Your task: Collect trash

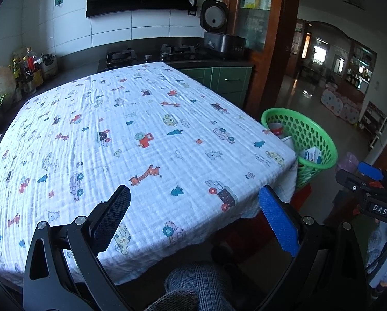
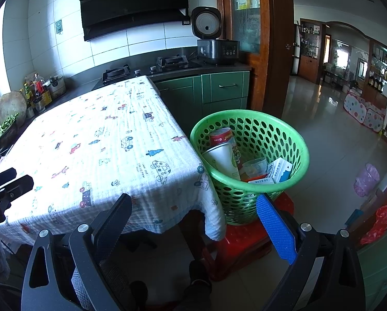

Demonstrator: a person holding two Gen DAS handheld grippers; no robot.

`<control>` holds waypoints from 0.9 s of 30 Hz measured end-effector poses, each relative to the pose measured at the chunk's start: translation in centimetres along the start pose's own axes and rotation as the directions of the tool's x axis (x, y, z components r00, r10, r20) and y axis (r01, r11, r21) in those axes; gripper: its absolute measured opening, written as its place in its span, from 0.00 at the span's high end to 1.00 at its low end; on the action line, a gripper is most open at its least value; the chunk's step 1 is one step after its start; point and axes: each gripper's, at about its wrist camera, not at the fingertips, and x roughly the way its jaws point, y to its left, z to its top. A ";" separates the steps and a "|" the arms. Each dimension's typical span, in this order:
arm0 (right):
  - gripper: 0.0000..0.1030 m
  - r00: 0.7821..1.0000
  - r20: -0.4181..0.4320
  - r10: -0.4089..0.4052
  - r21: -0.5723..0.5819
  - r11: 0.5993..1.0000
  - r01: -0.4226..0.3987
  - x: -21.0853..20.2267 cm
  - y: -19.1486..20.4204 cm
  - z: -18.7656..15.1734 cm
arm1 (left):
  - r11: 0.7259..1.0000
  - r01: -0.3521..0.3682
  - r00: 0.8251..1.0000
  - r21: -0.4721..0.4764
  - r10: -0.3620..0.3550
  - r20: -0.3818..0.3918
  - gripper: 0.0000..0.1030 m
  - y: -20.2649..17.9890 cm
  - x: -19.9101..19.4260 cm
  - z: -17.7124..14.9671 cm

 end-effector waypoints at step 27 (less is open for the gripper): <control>0.09 1.000 -0.005 0.008 0.005 1.000 -0.008 0.3 -0.3 -0.3 | 1.000 -0.010 1.000 -0.008 0.010 0.001 0.05 0.0 -0.1 0.0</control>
